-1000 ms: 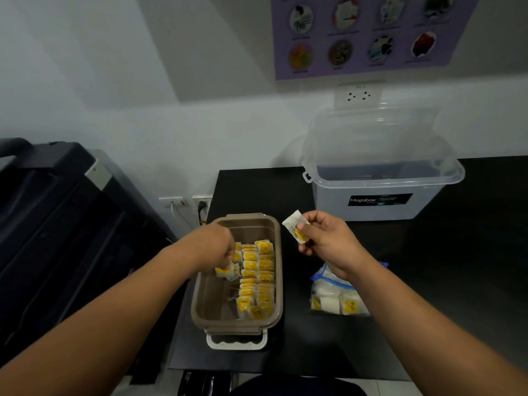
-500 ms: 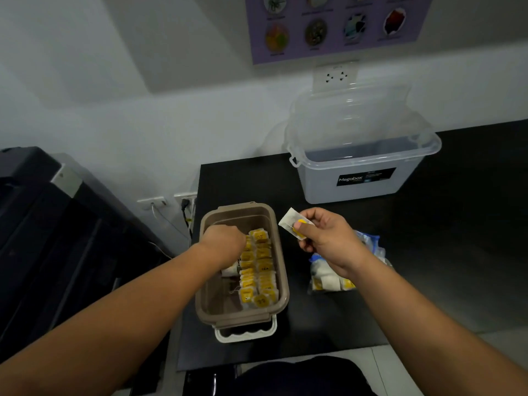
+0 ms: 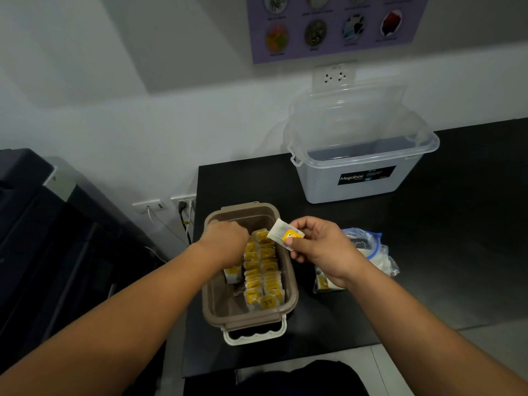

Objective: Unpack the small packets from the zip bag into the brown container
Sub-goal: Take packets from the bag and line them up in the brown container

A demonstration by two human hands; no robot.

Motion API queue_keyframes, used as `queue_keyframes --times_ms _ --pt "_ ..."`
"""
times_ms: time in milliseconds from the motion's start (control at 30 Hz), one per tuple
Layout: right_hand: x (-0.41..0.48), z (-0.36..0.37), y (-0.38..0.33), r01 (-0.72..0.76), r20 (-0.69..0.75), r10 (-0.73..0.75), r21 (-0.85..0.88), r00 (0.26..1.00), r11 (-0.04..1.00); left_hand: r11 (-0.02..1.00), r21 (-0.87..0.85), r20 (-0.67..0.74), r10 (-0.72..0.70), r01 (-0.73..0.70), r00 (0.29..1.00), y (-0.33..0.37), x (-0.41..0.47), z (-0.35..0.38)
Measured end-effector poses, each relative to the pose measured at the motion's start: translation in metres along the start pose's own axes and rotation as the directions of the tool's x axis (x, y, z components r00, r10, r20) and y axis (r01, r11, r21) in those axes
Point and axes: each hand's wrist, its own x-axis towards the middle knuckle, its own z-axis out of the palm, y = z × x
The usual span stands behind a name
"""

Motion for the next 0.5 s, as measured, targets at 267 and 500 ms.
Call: queue_keyframes --times_ms 267,500 --pt "0.004 0.015 -0.006 0.031 0.036 -0.033 0.047 0.999 0.998 0.379 -0.916 -0.21 -0.179 -0.13 0.961 -0.016 -0.04 -0.054" --pt "0.005 0.026 -0.019 0.116 -0.098 -0.108 0.074 0.989 0.991 0.335 -0.937 -0.177 -0.197 -0.103 0.964 -0.01 -0.051 -0.039"
